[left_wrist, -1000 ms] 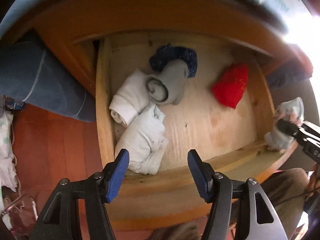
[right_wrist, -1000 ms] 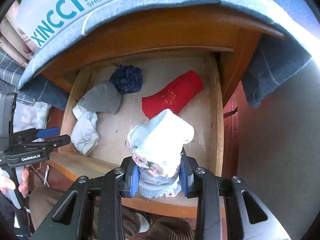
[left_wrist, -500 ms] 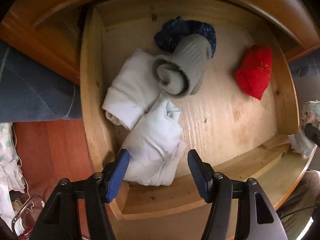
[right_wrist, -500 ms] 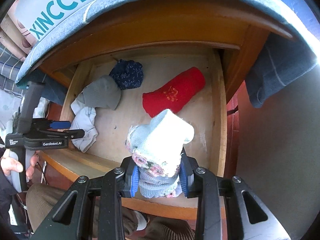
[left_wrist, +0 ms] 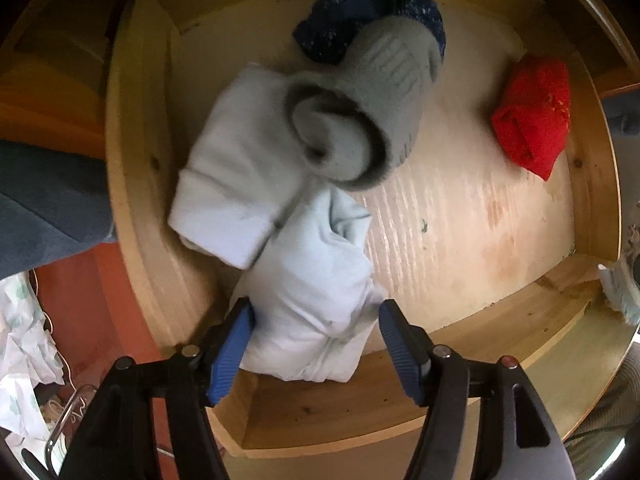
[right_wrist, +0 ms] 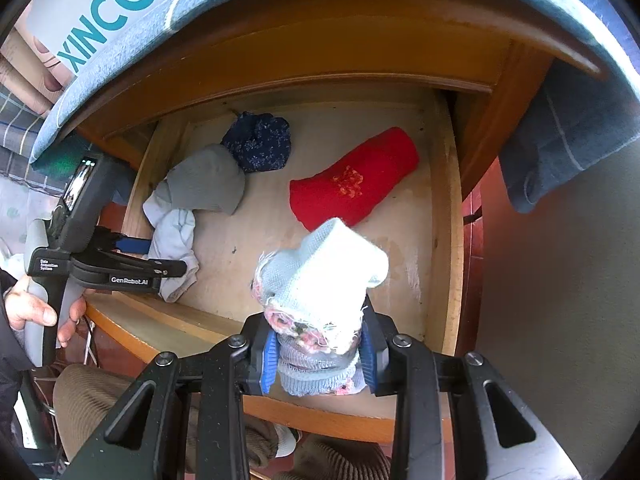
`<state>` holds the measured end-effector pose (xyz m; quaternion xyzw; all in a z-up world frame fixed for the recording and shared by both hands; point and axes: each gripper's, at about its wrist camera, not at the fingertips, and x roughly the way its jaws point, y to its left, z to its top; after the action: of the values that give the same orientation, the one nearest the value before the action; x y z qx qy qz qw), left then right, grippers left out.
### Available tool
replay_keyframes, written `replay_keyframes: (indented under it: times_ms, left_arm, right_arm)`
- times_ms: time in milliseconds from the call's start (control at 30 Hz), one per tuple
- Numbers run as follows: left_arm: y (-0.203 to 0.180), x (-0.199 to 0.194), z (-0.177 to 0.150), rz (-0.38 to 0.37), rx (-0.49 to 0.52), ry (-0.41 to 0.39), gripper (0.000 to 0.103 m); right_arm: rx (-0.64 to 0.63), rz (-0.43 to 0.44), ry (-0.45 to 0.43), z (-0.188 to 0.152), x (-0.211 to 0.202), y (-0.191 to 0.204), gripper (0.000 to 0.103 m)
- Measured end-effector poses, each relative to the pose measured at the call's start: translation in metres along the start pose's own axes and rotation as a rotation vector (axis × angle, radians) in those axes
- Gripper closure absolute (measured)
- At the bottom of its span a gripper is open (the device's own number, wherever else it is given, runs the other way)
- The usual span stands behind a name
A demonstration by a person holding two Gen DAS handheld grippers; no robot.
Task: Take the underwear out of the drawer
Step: 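Grasp the white folded garment with the left gripper while the right gripper holds the floral garment, then lift the white garment with the left gripper and carry it into the shoe box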
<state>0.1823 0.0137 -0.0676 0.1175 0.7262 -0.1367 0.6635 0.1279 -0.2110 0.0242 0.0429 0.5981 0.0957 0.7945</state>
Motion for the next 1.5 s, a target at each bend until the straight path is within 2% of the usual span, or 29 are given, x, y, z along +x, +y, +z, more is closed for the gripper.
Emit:
replay_keyframes:
  times_ms: [100, 233, 267, 300, 333, 467, 667, 767, 833, 933, 1200, 1333, 1500]
  left_arm:
    - [-0.008, 0.004, 0.001, 0.010, -0.008, 0.029, 0.035]
    - [-0.005, 0.007, 0.002, -0.051, -0.091, 0.047, 0.036]
    - [-0.003, 0.007, 0.001, -0.070, -0.119, 0.043, 0.038]
    - [-0.003, 0.007, 0.000, -0.071, -0.129, 0.039, 0.046]
    - [-0.004, 0.008, 0.000, -0.067, -0.140, 0.037, 0.049]
    - [0.001, 0.008, 0.003, -0.079, -0.209, 0.033, 0.049]
    - [0.010, 0.007, 0.008, -0.056, -0.222, 0.041, 0.046]
    - [0.013, 0.004, 0.006, -0.060, -0.237, 0.024, 0.059]
    - [0.016, -0.001, 0.001, -0.089, -0.264, 0.004, 0.067]
    - [0.020, -0.005, -0.005, -0.102, -0.266, -0.017, 0.071]
    - [0.012, -0.027, -0.028, -0.144, -0.253, -0.078, 0.073]
    - [0.005, -0.048, -0.040, -0.168, -0.245, -0.136, 0.073]
    - [0.001, -0.079, -0.049, -0.146, -0.205, -0.211, 0.073]
  right_arm:
    - [-0.002, 0.000, 0.003, 0.000, 0.000, 0.000, 0.072]
    - [-0.002, 0.003, 0.005, 0.000, 0.000, 0.000, 0.072]
    - [-0.002, 0.003, 0.005, 0.000, 0.000, 0.000, 0.072]
    - [-0.003, 0.003, 0.001, -0.001, 0.000, 0.000, 0.072]
    - [-0.004, 0.005, 0.001, -0.001, 0.000, 0.000, 0.072]
    - [-0.004, 0.011, 0.001, 0.000, 0.000, 0.000, 0.072]
    - [-0.008, 0.014, 0.003, -0.001, -0.001, -0.001, 0.071]
    - [-0.012, 0.014, 0.008, 0.000, 0.000, 0.000, 0.071]
    - [-0.017, 0.008, 0.009, 0.000, 0.001, 0.001, 0.071]
    - [-0.020, 0.005, 0.010, 0.000, 0.001, 0.002, 0.071]
    - [-0.023, -0.001, 0.009, 0.000, 0.002, 0.002, 0.071]
    - [-0.023, -0.002, 0.007, 0.000, 0.002, 0.002, 0.071]
    - [-0.028, -0.009, 0.007, -0.001, 0.002, 0.003, 0.071]
